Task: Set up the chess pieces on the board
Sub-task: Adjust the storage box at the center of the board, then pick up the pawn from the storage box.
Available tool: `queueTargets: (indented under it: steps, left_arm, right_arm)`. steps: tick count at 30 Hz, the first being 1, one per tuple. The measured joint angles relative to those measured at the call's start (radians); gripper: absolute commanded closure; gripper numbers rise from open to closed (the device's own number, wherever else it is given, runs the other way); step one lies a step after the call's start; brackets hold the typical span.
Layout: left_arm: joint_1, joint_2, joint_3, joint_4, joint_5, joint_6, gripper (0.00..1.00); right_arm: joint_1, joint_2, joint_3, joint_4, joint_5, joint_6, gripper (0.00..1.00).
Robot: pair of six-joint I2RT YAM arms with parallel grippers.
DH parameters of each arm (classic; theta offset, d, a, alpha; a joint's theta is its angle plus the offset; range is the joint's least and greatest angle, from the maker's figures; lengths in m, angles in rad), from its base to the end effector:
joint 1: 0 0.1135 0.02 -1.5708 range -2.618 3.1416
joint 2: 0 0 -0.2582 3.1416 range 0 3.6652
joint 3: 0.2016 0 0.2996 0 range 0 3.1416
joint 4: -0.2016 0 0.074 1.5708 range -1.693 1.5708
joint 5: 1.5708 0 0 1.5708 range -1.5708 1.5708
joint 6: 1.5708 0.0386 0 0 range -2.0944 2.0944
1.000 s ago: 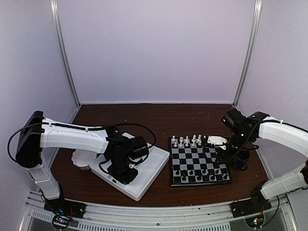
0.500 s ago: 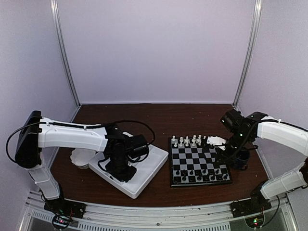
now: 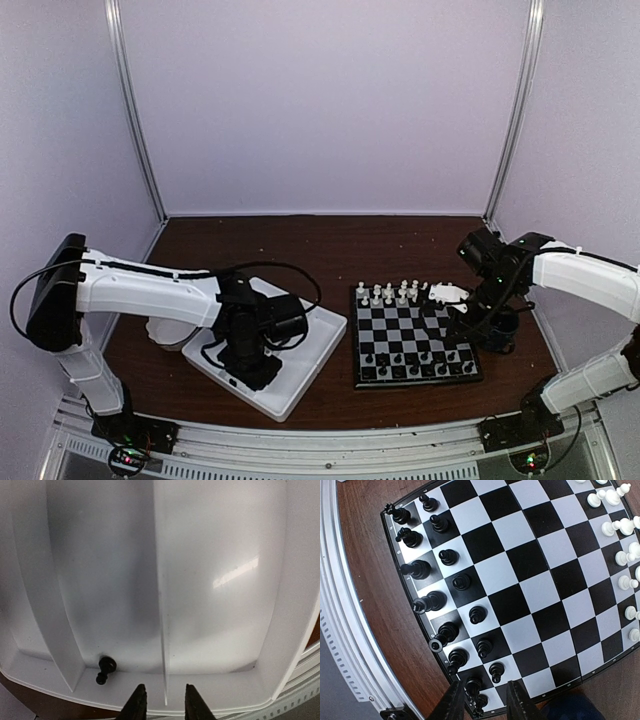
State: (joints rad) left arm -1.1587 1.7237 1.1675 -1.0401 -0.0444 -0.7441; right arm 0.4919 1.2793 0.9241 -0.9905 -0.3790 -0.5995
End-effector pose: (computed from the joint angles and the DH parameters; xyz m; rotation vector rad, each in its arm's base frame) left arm 0.1367 -0.3085 0.1521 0.6429 3.0524 0.0726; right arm 0.2281 0.1384 0.2079 -1.5327 2.4051 0.5288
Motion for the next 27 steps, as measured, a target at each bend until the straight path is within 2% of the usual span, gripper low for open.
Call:
queueTargets:
  steps: [5,8,12,16,22,25,27]
  left_arm:
    - [0.012,-0.131,-0.002,0.002,-0.062,-0.003,0.69]
    - [0.08,-0.218,-0.034,0.011,-0.084,-0.003,0.71]
    - [0.17,-0.235,-0.106,0.036,-0.089,0.022,0.83]
    - [0.171,-0.225,-0.135,0.064,-0.03,0.071,0.84]
    - [0.166,-0.13,-0.113,0.071,0.005,0.088,0.79]
    - [0.161,-0.095,-0.111,0.051,-0.019,0.022,0.72]
    - [0.153,-0.084,-0.111,0.038,-0.044,-0.04,0.7]
  right_arm:
    - [0.0,0.004,0.0,-0.001,-0.005,0.0,0.69]
    - [0.0,0.008,0.0,-0.001,-0.008,-0.002,0.69]
    - [0.0,0.008,0.0,-0.005,-0.024,-0.008,0.69]
    - [0.0,0.009,0.0,-0.007,-0.032,-0.008,0.69]
    - [0.0,0.008,0.0,-0.007,-0.033,-0.008,0.69]
    - [0.0,0.0,0.0,-0.007,-0.035,-0.008,0.69]
    - [0.0,-0.011,0.0,-0.007,-0.039,-0.008,0.69]
